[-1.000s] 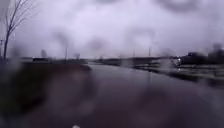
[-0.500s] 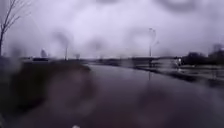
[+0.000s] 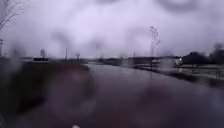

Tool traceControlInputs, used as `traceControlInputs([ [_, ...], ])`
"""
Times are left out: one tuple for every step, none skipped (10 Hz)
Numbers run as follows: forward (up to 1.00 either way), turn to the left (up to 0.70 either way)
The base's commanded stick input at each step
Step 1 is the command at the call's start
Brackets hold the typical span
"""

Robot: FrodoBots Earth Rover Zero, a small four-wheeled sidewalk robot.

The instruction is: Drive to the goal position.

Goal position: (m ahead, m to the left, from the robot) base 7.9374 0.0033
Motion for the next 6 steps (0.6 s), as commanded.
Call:
traceControlInputs([
  [0.70, 0.00],
  [0.70, 0.00],
  [0.70, 0.00],
  [0.70, 0.00],
  [0.70, 0.00],
  [0.70, 0.00],
])
